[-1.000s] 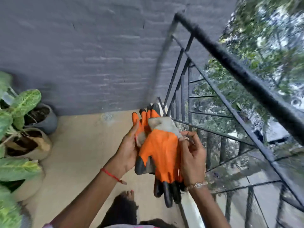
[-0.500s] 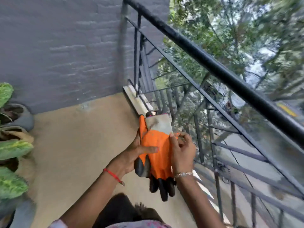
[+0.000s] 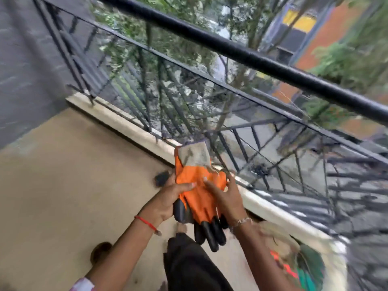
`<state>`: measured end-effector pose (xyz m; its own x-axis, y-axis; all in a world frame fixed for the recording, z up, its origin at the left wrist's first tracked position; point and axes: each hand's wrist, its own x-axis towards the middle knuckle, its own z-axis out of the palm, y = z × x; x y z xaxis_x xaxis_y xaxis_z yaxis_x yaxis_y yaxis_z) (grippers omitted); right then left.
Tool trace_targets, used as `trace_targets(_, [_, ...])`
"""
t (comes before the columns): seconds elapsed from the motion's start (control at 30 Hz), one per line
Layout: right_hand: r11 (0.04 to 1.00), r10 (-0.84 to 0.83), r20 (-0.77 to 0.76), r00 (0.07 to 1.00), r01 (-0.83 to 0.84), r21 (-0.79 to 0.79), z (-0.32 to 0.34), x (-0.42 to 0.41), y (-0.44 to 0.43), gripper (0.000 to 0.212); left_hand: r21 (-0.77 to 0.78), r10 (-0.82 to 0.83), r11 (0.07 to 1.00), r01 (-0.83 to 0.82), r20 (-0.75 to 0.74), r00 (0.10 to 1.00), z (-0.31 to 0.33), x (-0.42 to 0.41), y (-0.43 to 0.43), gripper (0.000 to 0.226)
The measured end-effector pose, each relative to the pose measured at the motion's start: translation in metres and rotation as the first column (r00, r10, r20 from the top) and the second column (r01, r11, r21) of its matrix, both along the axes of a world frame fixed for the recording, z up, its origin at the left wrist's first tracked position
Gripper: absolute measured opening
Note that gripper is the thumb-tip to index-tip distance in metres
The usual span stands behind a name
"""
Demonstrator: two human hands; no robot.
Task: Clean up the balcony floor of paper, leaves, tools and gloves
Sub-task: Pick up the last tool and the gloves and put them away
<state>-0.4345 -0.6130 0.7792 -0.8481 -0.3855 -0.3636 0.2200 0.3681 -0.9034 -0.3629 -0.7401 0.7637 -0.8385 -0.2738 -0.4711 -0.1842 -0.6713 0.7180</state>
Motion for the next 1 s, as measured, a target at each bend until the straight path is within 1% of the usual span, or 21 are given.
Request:
trace_targets(0.07, [0.998, -0.014, 0.187, 0.982, 0.025, -0.057, 0.005, 0.014, 0.043, 0.031, 0.003, -0.058, 0.998, 0.058, 0.008, 0.998, -0.006, 0.000, 0.034, 0.054])
trace_targets(0.1, [0.996, -0.030, 0.232, 0.972, 0.047, -0.071, 0.007, 0.022, 0.069, 0.029, 0.000, -0.098, 0.995, 0.098, 0.011, 0.995, -0.007, 0.000, 0.057, 0.056])
trace_targets(0.13, [0.993, -0.051, 0.232, 0.971, 0.073, -0.089, 0.008, 0.028, 0.090, 0.027, -0.001, -0.131, 0.991, 0.131, 0.005, 0.991, -0.008, 0.000, 0.075, 0.058])
trace_targets(0.23, [0.971, -0.182, 0.155, 0.971, 0.202, -0.128, 0.003, 0.042, 0.151, 0.025, -0.037, -0.233, 0.972, 0.234, 0.032, 0.972, -0.011, -0.005, 0.132, 0.053])
trace_targets(0.33, [0.929, -0.342, 0.088, 0.935, 0.351, -0.115, -0.002, 0.050, 0.214, 0.031, -0.069, -0.338, 0.937, 0.341, 0.059, 0.939, -0.015, -0.012, 0.199, 0.048])
trace_targets(0.43, [0.896, -0.441, 0.025, 0.897, 0.442, -0.043, -0.017, 0.055, 0.271, 0.030, -0.148, -0.454, 0.875, 0.460, 0.075, 0.888, -0.025, -0.021, 0.260, 0.046])
trace_targets(0.53, [0.856, -0.516, -0.005, 0.857, 0.516, 0.033, -0.041, 0.051, 0.338, 0.020, -0.264, -0.549, 0.787, 0.558, 0.114, 0.828, -0.039, -0.034, 0.323, 0.046])
trace_targets(0.6, [0.840, -0.531, -0.028, 0.847, 0.531, 0.112, -0.055, 0.046, 0.385, 0.015, -0.302, -0.581, 0.742, 0.599, 0.158, 0.799, -0.050, -0.040, 0.366, 0.045])
trace_targets(0.7, [0.819, -0.548, -0.010, 0.836, 0.539, 0.195, -0.072, 0.040, 0.452, 0.031, -0.320, -0.634, 0.679, 0.661, 0.198, 0.748, -0.062, -0.047, 0.428, 0.052])
trace_targets(0.8, [0.817, -0.562, 0.062, 0.825, 0.542, 0.197, -0.078, 0.035, 0.502, 0.043, -0.319, -0.655, 0.643, 0.696, 0.240, 0.716, -0.075, -0.054, 0.477, 0.055])
trace_targets(0.9, [0.810, -0.587, 0.165, 0.793, 0.571, 0.137, -0.080, 0.027, 0.539, 0.044, -0.335, -0.665, 0.608, 0.719, 0.279, 0.693, -0.088, -0.062, 0.512, 0.054])
trace_targets(0.97, [0.785, -0.618, 0.210, 0.757, 0.608, 0.120, -0.089, 0.021, 0.561, 0.046, -0.348, -0.694, 0.565, 0.748, 0.289, 0.659, -0.097, -0.069, 0.533, 0.055])
trace_targets(1.0, [0.759, -0.648, 0.233, 0.725, 0.641, 0.114, -0.097, 0.016, 0.570, 0.045, -0.346, -0.709, 0.543, 0.765, 0.299, 0.639, -0.101, -0.074, 0.540, 0.056])
